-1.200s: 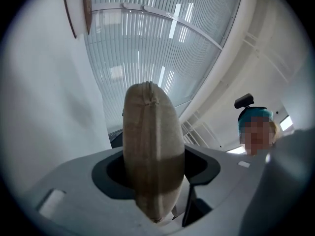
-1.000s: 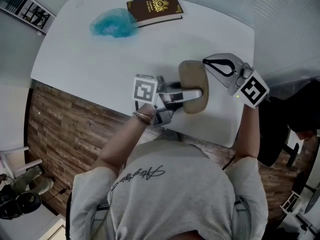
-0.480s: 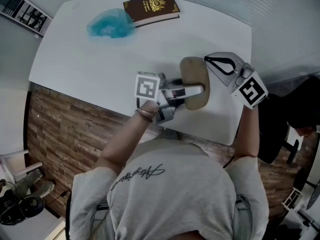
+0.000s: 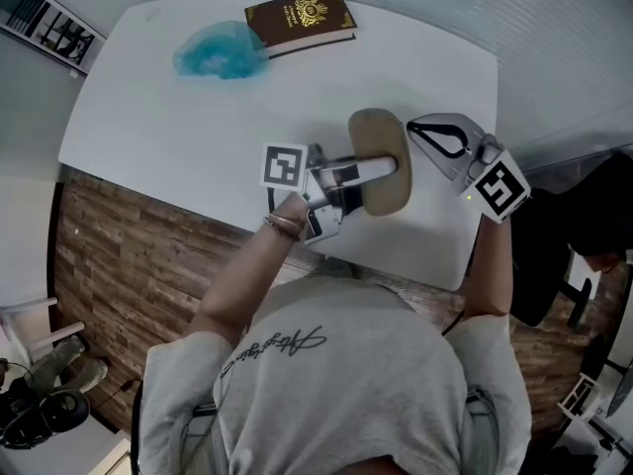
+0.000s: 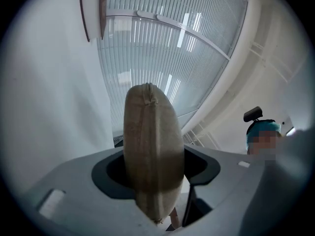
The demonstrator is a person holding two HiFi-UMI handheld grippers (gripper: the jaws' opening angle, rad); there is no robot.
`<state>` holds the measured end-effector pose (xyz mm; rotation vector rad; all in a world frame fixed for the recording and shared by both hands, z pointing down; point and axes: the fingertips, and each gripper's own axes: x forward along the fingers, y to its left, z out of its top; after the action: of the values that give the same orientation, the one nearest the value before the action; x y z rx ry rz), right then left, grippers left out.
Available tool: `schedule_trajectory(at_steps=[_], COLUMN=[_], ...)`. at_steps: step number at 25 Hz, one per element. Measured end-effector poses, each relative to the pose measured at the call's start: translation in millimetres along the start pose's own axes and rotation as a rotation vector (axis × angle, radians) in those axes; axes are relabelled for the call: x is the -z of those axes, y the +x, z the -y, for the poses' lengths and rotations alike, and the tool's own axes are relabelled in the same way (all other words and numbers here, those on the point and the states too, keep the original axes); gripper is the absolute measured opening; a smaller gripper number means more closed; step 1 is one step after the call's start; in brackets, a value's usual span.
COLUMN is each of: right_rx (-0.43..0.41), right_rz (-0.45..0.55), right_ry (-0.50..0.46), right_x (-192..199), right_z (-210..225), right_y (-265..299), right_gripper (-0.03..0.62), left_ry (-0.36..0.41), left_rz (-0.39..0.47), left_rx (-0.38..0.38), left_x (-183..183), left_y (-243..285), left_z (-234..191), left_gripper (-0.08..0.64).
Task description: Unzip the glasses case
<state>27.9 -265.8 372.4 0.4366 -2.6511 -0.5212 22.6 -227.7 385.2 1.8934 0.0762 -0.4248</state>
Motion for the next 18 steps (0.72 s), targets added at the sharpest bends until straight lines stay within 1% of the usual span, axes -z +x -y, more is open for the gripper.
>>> schedule_trajectory(at_steps=[5, 10, 14, 16, 18], right_rx=[0.018, 0.038, 0.061, 0.073, 0.081], right_rz=[0.0, -0.026, -0.062, -0.077, -0.077], right_ry=[0.023, 0.01, 0.003, -0.004, -0.003], right_x=[3, 6, 10, 11, 11], right_z=[-5, -9, -11, -11, -12], right_y=[-5, -10, -14, -14, -16], right_gripper=[0.003, 0.003, 0.003, 0.003, 0.003], left_ry=[-0.014, -0.003, 0.001, 0.009, 0.001], left_rz=[0.006, 0.009, 0.048, 0.052, 0.056], left_rx=[-0.011, -0.027, -0.036, -0.04, -0.044], left_x=[-1, -2, -12, -14, -14], left_y=[0, 2, 4, 5, 6], left_z=[-3, -5, -7, -7, -8], left_gripper=[0.284, 0.284, 0.285, 0.285, 0.285])
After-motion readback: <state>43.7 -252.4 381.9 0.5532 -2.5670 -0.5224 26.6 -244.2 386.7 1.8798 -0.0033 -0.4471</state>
